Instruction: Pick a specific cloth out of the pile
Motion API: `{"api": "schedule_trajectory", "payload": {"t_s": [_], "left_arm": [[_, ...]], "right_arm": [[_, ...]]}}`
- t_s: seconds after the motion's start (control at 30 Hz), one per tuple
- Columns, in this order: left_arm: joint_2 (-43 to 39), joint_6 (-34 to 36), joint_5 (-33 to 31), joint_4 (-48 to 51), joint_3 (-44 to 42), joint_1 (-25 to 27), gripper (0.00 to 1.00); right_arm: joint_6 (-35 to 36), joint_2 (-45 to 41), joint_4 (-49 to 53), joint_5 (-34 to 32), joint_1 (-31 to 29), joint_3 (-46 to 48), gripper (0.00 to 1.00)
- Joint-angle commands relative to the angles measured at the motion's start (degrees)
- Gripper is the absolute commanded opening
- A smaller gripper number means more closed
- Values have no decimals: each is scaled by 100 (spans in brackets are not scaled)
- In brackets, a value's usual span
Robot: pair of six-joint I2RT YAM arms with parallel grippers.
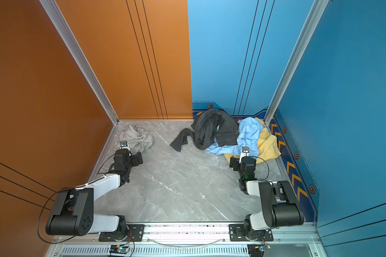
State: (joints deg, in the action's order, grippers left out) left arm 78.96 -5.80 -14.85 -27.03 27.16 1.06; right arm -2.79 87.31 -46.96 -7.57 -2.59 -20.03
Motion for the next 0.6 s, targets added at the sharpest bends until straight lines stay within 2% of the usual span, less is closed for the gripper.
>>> {"api": "schedule_trajectory", "payload": {"t_s": [0.0, 0.03, 0.07, 0.1, 0.13, 0.17, 0.23, 0.3, 0.4, 0.57], "left_arm": [[152, 277, 341, -1643, -490, -108, 98], [374, 334, 292, -1860, -547, -38, 98], [800, 406, 299, -2666, -762, 14, 98], [1310, 479, 72, -3683, -871, 63, 98], [1149, 419, -130, -3022, -739, 110, 98], [844, 322, -140, -2048, -481, 114, 98], [1179, 485, -215, -3042, -671, 172, 98], [1032, 452, -241, -2571, -560, 190, 98], [1079, 454, -268, -2736, -605, 199, 98], [1044, 449, -269, -2747, -641, 219, 98]], "right_arm": [[-19, -13, -594, -270, -8, 59, 98], [-17, 168, -1086, -313, -35, 134, 98], [-20, 189, -1141, -350, -40, 147, 98], [-101, 38, -618, -469, -17, 1, 99], [-187, 84, -454, -543, 23, -117, 100], [-139, 157, -829, -498, 14, 14, 100], [-40, 107, -837, -491, -75, 59, 100], [40, 137, -643, -304, -81, -75, 100], [-43, 146, -520, -1, 71, -137, 100], [-47, 138, -499, -1, 68, -137, 99]]}}
